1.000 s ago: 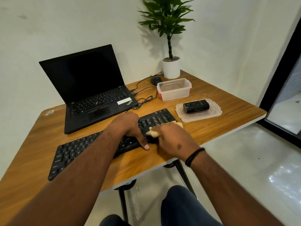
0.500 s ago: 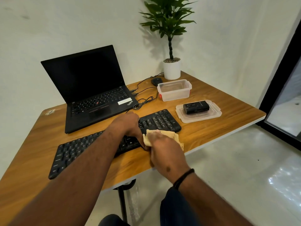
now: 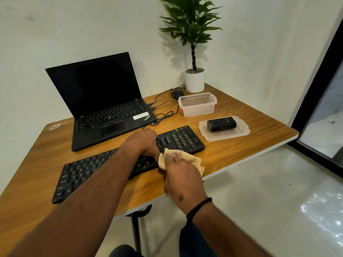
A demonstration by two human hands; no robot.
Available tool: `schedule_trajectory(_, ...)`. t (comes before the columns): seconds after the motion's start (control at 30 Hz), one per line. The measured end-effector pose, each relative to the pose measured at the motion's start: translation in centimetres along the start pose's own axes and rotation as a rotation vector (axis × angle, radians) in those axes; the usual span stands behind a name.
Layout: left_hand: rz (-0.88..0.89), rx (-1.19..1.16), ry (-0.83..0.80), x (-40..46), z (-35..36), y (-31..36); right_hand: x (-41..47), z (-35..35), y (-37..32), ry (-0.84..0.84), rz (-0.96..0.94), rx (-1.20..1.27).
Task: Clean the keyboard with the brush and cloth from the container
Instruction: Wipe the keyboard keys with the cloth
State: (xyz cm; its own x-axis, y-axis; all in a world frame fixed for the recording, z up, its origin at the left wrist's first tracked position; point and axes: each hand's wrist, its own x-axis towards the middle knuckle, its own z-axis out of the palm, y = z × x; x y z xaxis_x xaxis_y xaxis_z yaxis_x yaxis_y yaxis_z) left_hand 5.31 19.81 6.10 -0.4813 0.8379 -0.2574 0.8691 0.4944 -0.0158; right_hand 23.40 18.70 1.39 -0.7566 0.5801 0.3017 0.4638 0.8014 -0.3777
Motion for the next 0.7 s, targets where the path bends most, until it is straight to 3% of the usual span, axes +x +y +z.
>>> schedule_trajectory(0.17,-0.027,-0.041,-0.029,-0.5,0.0,0.1,0.9,-2.5,1.5,0.102,0.076,0.242)
schedule_trajectory(0.27,-0.05,-0.07,-0.051,-0.7,-0.1,0.0,2.5,-4.1,4.5,0.223,0.253,0.134)
schedule_trajectory(0.33,-0.052,-0.054,-0.055,-0.9,-0.2,0.1,3.3,-4.1,6.0,0.19,0.332,0.046)
schedule_trajectory(0.47,-0.046,-0.064,-0.063,-0.8,-0.2,0.1,2.5,-2.2,3.9,0.008,0.192,-0.068)
schedule_trajectory(0.6,-0.032,-0.022,-0.046,-0.9,-0.4,0.4,2.4,-1.5,1.4,-0.019,0.017,0.097)
schedule_trajectory(0.7,-0.054,-0.07,-0.027,-1.0,-0.2,0.4,5.0,-2.4,2.3,0.041,0.087,0.254)
